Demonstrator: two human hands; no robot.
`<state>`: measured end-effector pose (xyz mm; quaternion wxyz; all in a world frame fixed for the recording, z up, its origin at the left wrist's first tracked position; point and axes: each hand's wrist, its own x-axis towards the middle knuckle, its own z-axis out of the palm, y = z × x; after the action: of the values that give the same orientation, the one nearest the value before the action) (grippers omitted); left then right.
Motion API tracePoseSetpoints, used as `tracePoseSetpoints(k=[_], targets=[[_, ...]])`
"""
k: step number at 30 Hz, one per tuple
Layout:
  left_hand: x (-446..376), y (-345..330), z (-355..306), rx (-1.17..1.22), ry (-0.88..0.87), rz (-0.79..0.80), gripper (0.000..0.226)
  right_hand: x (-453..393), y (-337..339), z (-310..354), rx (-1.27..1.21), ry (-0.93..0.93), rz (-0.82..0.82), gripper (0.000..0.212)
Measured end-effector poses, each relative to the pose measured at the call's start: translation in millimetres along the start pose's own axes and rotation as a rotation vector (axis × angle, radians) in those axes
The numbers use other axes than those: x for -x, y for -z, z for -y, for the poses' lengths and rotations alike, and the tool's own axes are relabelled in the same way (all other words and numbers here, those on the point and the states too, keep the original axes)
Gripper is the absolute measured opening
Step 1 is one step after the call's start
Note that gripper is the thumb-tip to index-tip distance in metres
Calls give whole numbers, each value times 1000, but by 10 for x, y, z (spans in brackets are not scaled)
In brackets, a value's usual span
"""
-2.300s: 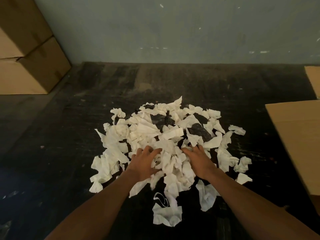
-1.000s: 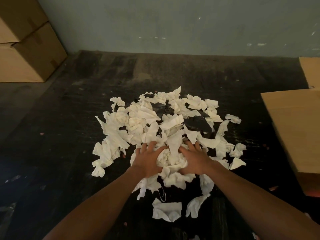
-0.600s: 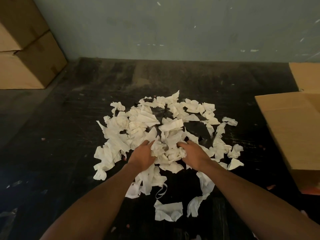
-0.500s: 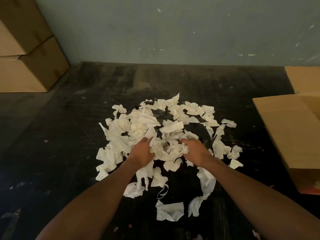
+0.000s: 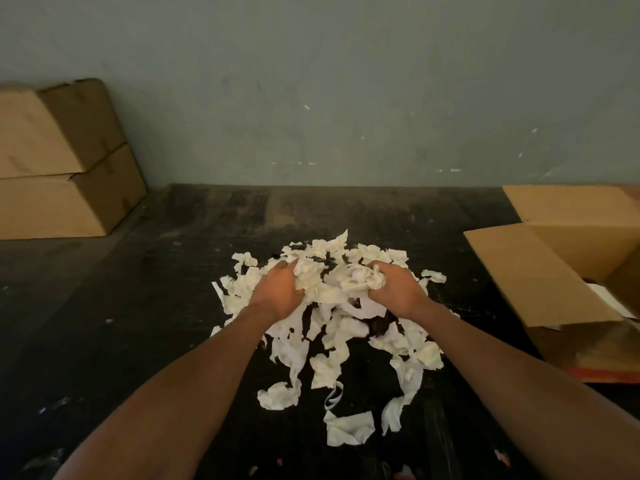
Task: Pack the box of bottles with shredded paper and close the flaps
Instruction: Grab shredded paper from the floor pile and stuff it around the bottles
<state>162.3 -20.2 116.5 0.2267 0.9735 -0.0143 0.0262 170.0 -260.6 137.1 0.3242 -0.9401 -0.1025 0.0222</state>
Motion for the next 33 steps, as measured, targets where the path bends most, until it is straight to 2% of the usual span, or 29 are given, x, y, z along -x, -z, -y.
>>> tracePoseSetpoints(k=[3,9,12,14,18,26,33], targets=[[87,153,-60,-20,-44,-36,54,137,106,82,4,-12,-55,26],[251,377,-250,-34,-85,-81,55,410,333,175,-29,-68,-144,48],[324,458,-380,-29,-77,-91,54,547,451,201,-56,-93,-183,51],[338,503,-461,-34,-80,-99,55,619,550,215,-70,-83,-216,49],[313,580,-718,-27,-112,-112,56,764,820,239,-122,-62,-274,31],[51,519,-1677,11,-240,-171,43,925,1626,-6,-53,-77,-333,22],[-293,137,-2911,163,-273,-226,25,955,2591,-807,-11,-68,-424,24]])
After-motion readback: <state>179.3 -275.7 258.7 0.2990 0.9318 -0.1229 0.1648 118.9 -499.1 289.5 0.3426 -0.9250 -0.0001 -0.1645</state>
